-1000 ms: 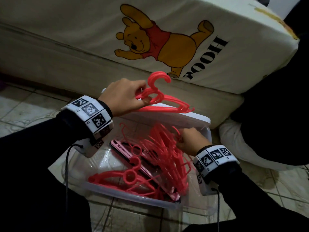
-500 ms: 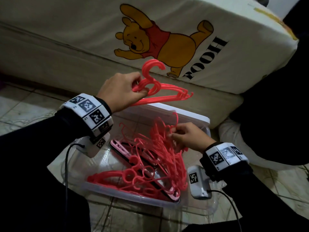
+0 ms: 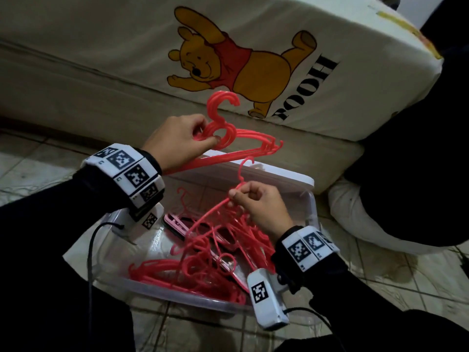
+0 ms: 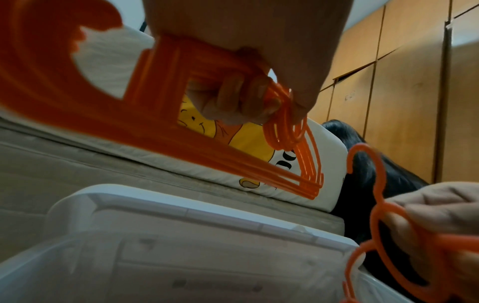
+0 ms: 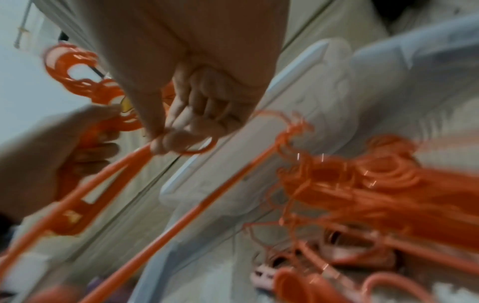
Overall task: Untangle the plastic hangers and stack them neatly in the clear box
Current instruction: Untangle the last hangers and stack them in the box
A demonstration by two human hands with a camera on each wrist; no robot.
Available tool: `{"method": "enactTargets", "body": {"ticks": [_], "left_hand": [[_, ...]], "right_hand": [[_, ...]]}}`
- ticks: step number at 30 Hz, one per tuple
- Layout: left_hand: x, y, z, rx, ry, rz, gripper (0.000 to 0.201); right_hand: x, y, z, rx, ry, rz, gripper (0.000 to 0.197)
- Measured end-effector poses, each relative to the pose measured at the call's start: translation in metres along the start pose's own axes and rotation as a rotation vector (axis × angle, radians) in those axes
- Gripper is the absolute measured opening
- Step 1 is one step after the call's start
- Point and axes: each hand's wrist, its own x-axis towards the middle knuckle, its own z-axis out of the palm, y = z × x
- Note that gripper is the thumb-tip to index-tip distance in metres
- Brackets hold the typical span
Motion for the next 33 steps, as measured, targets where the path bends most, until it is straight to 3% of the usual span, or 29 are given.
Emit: {"method": "enactTargets", "body": {"ticks": [7, 11, 15, 19, 25, 29, 33], "left_hand": [[0.001, -0.003, 0.003, 0.004, -0.085, -0.023, 0.03], [-0.006, 0.001, 0.01, 0.009, -0.135, 0.013, 0.036], [-0.01, 0.012, 0.016, -0.047, -0.217, 0.023, 0.055], [-0.013, 0.022, 0.02, -0.149, -0.269, 0.047, 0.051], [-0.017, 0.029, 0.023, -0.16, -0.355, 0.071, 0.086], [-0.017, 0.028, 0.025, -0.128, -0.378, 0.116, 0.063], [-0.012, 0.025, 0.019, -0.057, -0.327, 0.098, 0.057]], "right_hand": [[0.004, -0.005, 0.008, -0.01, 0.268, -0.125, 0.016], [0.005, -0.015, 0.007, 0.022, 0.285, -0.207, 0.015], [0.005, -0.019, 0.009, 0.021, 0.283, -0.254, 0.018], [0.008, -0.016, 0.013, -0.093, 0.328, -0.283, 0.017], [0.012, -0.016, 0.006, -0.113, 0.344, -0.329, 0.013], [0.011, -0.015, 0.005, -0.163, 0.29, -0.369, 0.016], [0.011, -0.012, 0.003, -0.243, 0.182, -0.423, 0.022]]}}
